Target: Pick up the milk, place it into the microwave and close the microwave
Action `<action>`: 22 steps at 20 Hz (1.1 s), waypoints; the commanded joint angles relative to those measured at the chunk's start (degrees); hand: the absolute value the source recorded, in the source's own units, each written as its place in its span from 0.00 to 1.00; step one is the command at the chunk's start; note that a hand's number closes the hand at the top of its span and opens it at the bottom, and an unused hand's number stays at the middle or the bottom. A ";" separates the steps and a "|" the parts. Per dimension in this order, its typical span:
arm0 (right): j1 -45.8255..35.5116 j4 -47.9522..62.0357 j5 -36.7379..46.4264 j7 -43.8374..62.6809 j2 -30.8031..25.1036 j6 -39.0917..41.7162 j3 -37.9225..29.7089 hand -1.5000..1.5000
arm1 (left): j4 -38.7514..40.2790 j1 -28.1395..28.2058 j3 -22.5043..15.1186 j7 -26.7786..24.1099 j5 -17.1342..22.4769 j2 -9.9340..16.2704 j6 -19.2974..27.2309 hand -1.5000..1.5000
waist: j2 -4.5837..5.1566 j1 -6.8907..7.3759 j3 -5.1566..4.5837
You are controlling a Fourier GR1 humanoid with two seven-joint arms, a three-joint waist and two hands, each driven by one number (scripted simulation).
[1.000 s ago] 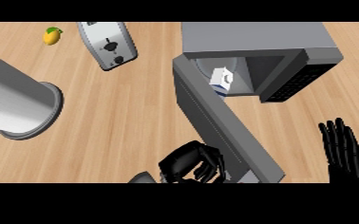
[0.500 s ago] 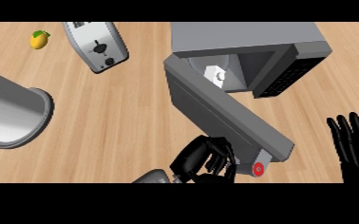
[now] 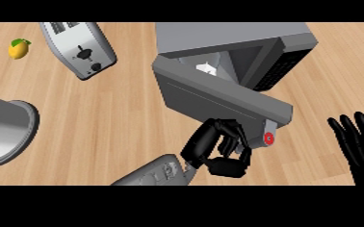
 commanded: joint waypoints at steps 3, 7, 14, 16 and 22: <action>-0.70 -3.52 -3.15 2.35 -0.99 1.74 1.31 0.00 | 3.34 -7.43 2.68 0.34 7.03 -0.50 3.74 1.00 | 0.61 -2.86 0.00; -1.80 -4.95 -5.54 4.06 -1.25 1.42 1.08 0.00 | 6.43 -11.39 4.61 1.31 10.94 -0.51 4.61 1.00 | 1.16 -4.14 0.00; -1.58 -6.56 -8.86 5.41 -2.27 2.55 0.85 0.00 | 8.79 -14.77 11.55 -4.50 18.60 -0.52 4.95 1.00 | 2.14 -6.34 -0.10; -2.10 -6.97 -9.08 6.31 -2.74 2.13 0.54 0.00 | 10.31 -15.51 12.36 -5.35 20.33 -0.52 4.20 1.00 | 2.61 -6.83 -0.14; -3.70 -7.97 -10.89 7.11 -3.94 2.31 -0.77 0.00 | 14.15 -17.18 12.61 -8.73 23.52 -0.52 3.46 1.00 | 3.08 -8.23 -0.01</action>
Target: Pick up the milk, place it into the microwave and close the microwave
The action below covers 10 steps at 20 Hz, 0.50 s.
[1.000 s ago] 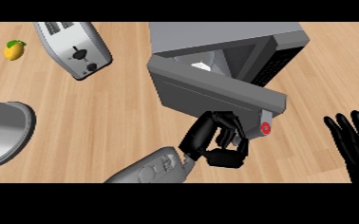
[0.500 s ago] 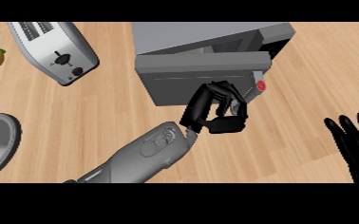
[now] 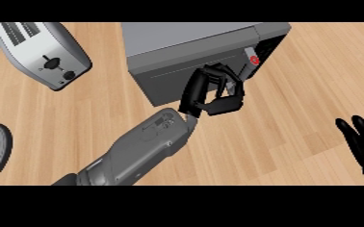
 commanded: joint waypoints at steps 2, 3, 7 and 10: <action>-1.55 -1.26 -1.78 1.13 -1.31 0.41 -0.72 0.00 | 3.84 -4.30 2.00 -2.46 2.67 -0.03 -0.51 1.00 | 0.35 -1.05 0.07; -1.84 -1.53 -2.28 1.29 -1.52 0.27 -1.21 0.00 | 3.93 -3.87 2.19 -3.16 3.30 -0.03 -0.44 1.00 | 0.50 -1.41 0.04; -2.59 -1.49 -2.86 2.24 -2.31 0.12 -1.71 0.00 | 5.05 -4.40 2.13 -4.65 4.89 -0.03 -0.81 1.00 | 0.66 -1.20 0.11; -3.02 -2.40 -4.08 2.88 -2.59 0.08 -1.70 0.00 | 5.60 -4.58 1.34 -5.76 5.63 -0.03 -0.63 1.00 | 0.59 -1.99 0.14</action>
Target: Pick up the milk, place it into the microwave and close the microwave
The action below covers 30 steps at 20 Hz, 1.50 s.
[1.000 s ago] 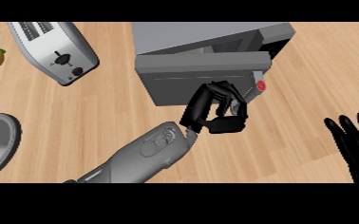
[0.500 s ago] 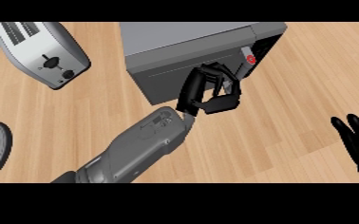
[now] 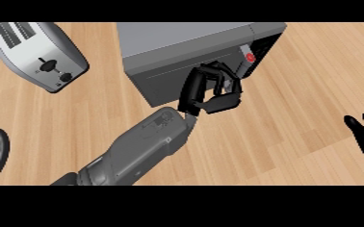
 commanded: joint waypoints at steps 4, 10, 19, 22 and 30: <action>-1.12 -0.68 -2.45 1.39 -0.99 -0.34 -1.12 0.00 | 4.52 -3.52 1.52 -2.44 2.90 -0.04 -1.21 1.00 | 0.65 -1.05 0.02; -1.59 -1.52 -4.19 2.41 -1.85 -0.46 -1.99 0.00 | 5.47 -3.90 1.31 -4.65 4.40 -0.04 -0.86 1.00 | 0.53 -1.79 0.09; -2.67 -1.76 -6.16 4.38 -3.23 -1.11 -2.96 0.00 | 6.68 -4.77 0.33 -6.68 6.25 -0.05 -1.40 1.00 | 1.00 -2.05 0.10; -2.71 -1.66 -6.88 4.96 -3.73 -1.50 -3.91 0.00 | 7.00 -4.83 0.48 -7.31 7.16 -0.04 -1.64 1.00 | 0.87 -1.87 0.10; -4.85 -2.29 -9.92 5.53 -5.11 -0.41 -4.40 0.00 | 7.69 -5.22 -0.39 -8.68 8.73 -0.04 -1.54 1.00 | 1.07 -1.71 0.18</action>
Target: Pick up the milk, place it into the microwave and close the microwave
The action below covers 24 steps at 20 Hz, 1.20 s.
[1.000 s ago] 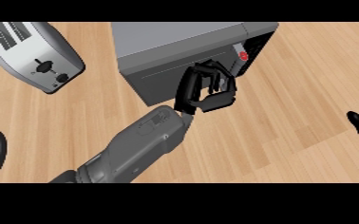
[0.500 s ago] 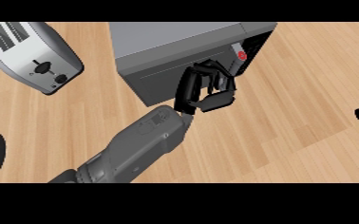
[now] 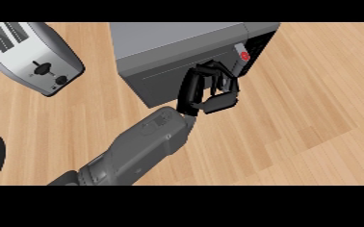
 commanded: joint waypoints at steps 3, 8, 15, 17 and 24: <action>-1.47 0.02 -2.82 0.65 -1.38 1.59 0.06 0.00 | 4.89 -4.67 1.44 1.04 1.82 -0.12 -1.33 1.00 | 0.92 0.07 0.01; -1.55 -0.27 -4.88 1.66 -2.75 3.11 0.43 0.00 | 5.49 -5.14 0.93 0.41 2.67 -0.13 -1.13 1.00 | 1.02 -0.62 0.05; -1.57 -0.41 -7.16 2.65 -3.76 3.56 0.11 0.00 | 5.81 -4.95 0.05 -0.72 4.15 -0.12 -1.12 1.00 | 0.83 -1.16 -0.01; -1.46 0.11 -7.87 2.80 -4.35 3.90 -0.81 0.00 | 5.92 -5.30 -0.12 -0.79 4.51 -0.12 -0.74 1.00 | 0.58 -1.41 0.07; -2.77 0.53 -8.83 3.26 -5.89 4.56 -1.99 0.00 | 6.40 -5.73 -0.52 -1.74 5.78 -0.12 -1.42 1.00 | 0.92 -0.93 -0.02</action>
